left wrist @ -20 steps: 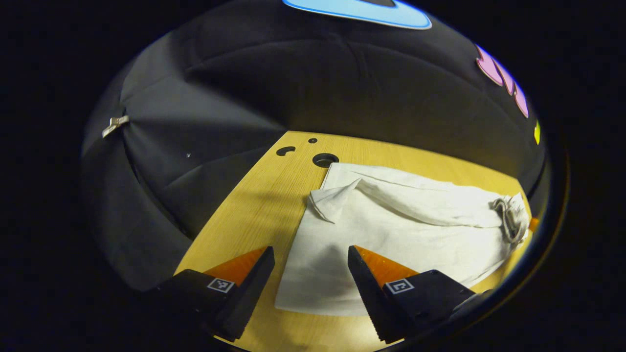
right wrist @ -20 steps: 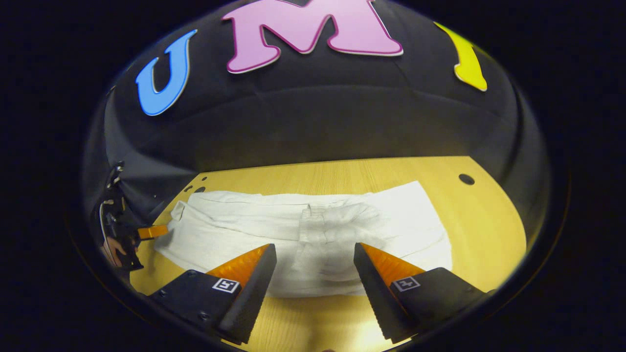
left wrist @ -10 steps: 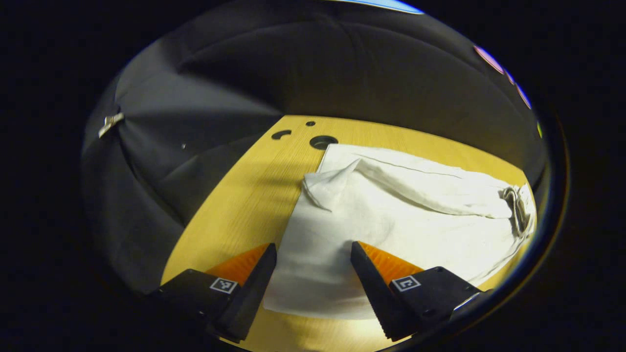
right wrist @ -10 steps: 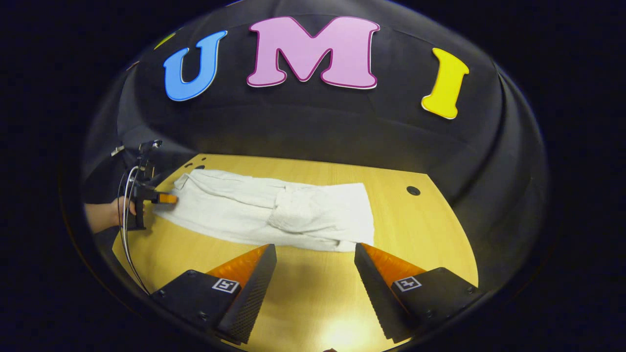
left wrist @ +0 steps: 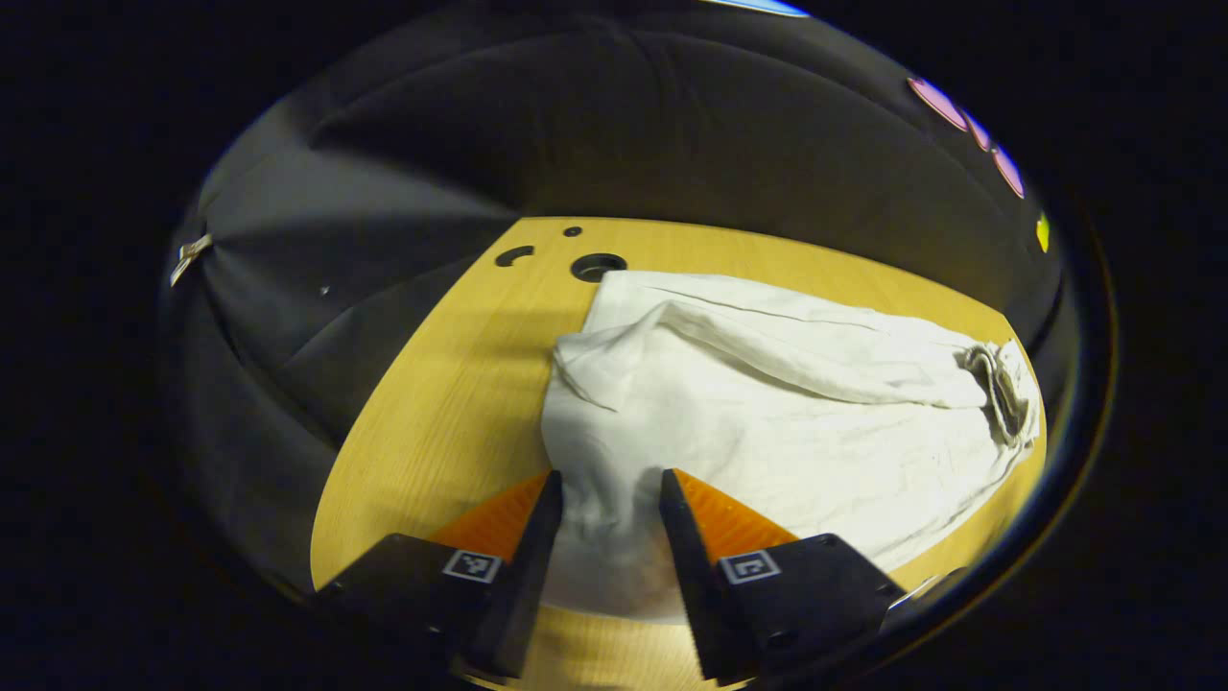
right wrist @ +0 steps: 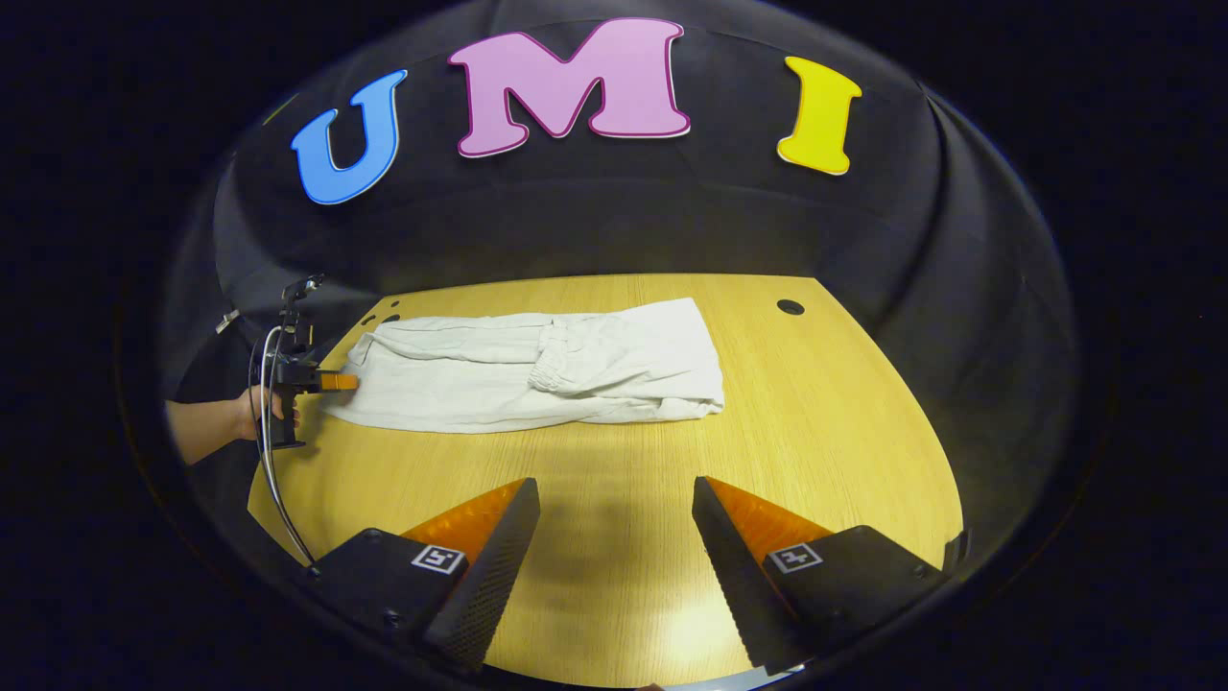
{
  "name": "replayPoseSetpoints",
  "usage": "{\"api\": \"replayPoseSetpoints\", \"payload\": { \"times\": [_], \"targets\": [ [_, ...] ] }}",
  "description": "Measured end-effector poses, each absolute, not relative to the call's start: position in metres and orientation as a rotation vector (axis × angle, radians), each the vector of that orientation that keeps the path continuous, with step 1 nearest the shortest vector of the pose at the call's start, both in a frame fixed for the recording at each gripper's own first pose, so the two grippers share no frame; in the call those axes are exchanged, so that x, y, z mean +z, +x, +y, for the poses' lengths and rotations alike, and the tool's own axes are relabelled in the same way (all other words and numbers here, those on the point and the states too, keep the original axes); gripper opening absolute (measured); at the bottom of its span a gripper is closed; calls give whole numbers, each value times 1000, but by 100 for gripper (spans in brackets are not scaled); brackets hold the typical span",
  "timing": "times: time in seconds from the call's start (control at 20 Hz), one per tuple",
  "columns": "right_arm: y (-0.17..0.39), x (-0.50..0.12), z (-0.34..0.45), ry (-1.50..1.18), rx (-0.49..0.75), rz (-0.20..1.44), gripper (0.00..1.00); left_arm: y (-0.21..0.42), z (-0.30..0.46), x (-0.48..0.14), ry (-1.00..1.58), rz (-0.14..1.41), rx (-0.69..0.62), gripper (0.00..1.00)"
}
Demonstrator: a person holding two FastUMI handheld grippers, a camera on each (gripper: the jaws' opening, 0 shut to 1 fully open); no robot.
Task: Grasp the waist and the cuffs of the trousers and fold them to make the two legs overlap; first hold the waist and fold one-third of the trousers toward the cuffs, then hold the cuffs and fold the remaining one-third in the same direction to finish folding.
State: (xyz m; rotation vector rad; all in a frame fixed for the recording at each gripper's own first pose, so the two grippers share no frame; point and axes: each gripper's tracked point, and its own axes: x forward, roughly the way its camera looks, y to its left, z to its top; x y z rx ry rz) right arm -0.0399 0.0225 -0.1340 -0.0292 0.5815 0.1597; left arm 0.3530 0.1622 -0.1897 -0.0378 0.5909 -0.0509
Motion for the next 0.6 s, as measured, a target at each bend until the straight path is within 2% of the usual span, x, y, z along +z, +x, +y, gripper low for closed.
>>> {"api": "replayPoseSetpoints", "payload": {
  "times": [0.1, 0.2, 0.25, 0.4, 0.6],
  "targets": [
    [-42, -129, 20, -66, 156, 568, 98, 354, 155, -189, -26, 597, -56, 35],
    [-43, -122, 21, -89, 152, 551, 98, 352, 152, -188, -25, 598, -51, 25],
    [-43, -119, 20, -87, 146, 543, 98, 352, 150, -188, -19, 603, -49, 16],
    [-50, -113, 15, -70, 122, 538, 98, 350, 145, -187, -6, 614, -61, 7],
    [-61, -107, -7, -66, 66, 516, 98, 346, 140, -174, -32, 595, -54, 6]
  ]
}}
